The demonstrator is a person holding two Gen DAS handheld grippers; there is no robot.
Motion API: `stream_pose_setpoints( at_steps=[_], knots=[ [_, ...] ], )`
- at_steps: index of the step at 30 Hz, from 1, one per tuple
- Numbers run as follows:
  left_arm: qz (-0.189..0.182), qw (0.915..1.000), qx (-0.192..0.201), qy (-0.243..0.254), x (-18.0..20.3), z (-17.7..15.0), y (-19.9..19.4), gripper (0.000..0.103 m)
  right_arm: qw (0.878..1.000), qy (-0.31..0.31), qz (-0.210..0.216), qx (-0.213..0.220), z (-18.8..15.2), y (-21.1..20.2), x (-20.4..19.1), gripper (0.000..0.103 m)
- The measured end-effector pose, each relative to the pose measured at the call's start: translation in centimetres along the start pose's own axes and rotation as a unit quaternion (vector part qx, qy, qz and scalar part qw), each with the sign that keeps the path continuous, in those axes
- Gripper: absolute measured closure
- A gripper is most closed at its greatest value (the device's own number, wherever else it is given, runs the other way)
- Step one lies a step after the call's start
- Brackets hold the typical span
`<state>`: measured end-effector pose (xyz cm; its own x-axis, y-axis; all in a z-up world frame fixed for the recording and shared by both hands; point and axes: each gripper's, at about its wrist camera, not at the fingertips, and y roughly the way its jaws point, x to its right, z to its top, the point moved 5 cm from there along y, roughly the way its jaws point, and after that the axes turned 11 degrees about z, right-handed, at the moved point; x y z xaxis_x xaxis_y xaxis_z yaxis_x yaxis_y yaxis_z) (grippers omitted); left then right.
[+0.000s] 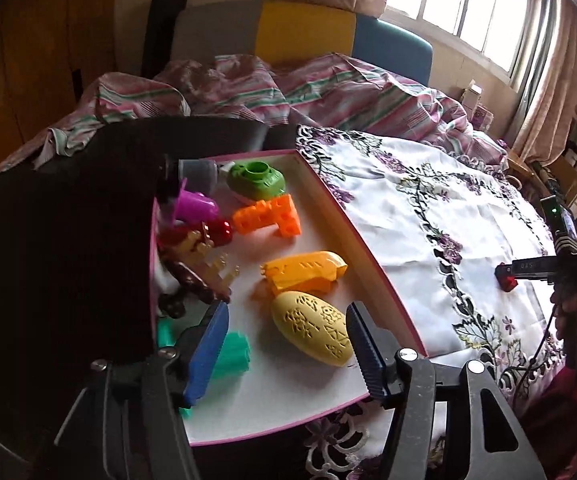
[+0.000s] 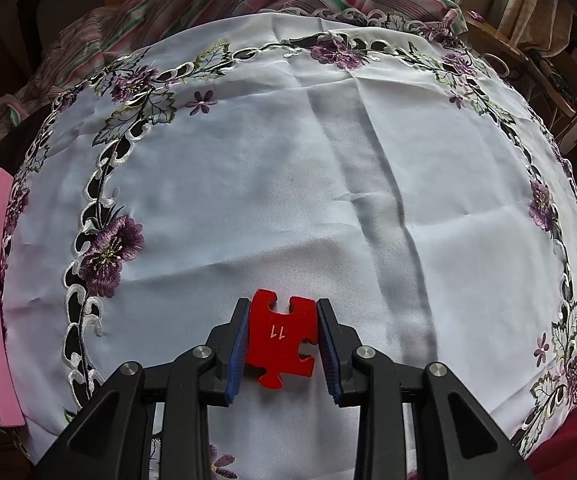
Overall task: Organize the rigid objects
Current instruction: 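Carry the red puzzle piece over the pink tray with the right tool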
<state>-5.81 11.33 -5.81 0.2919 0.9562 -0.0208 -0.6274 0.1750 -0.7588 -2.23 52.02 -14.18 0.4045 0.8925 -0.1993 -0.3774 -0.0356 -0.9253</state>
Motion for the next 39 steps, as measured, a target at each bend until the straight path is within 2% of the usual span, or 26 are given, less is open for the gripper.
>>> stream_pose_setpoints(
  at_steps=[7, 14, 20, 24, 30, 34, 39],
  knots=[
    [0.026, 0.9996, 0.0, -0.014, -1.5, -0.3, -0.3, 0.041, 0.999, -0.005, 0.011, 0.035, 0.7, -1.3, -0.3, 0.071],
    [0.046, 0.9985, 0.004, -0.028, -3.2, -0.6, -0.5, 0.038, 0.992, -0.054, 0.081, 0.077, 0.5, -3.8, -4.9, 0.071],
    [0.05, 0.9979, 0.004, -0.041, -4.5, -0.9, -0.7, 0.036, 0.978, -0.129, 0.138, 0.087, -0.4, -5.1, -13.6, 0.071],
    [0.054, 0.9972, 0.002, -0.052, -5.3, -1.3, -0.7, 0.035, 0.96, -0.188, 0.185, 0.092, -0.9, -6.1, -20.5, 0.071],
    [0.062, 0.9959, -0.001, -0.065, -6.7, -1.7, -0.7, 0.034, 0.934, -0.256, 0.239, 0.076, -2.3, -5.8, -29.9, 0.071],
    [0.071, 0.994, 0.002, -0.083, -8.1, -2.0, -0.9, 0.031, 0.921, -0.298, 0.244, 0.06, -3.5, -4.3, -34.6, 0.071],
    [0.084, 0.9906, -0.005, -0.108, -10.2, -2.6, -0.8, 0.031, 0.914, -0.332, 0.231, 0.031, -4.8, -0.9, -38.1, 0.071]
  ],
)
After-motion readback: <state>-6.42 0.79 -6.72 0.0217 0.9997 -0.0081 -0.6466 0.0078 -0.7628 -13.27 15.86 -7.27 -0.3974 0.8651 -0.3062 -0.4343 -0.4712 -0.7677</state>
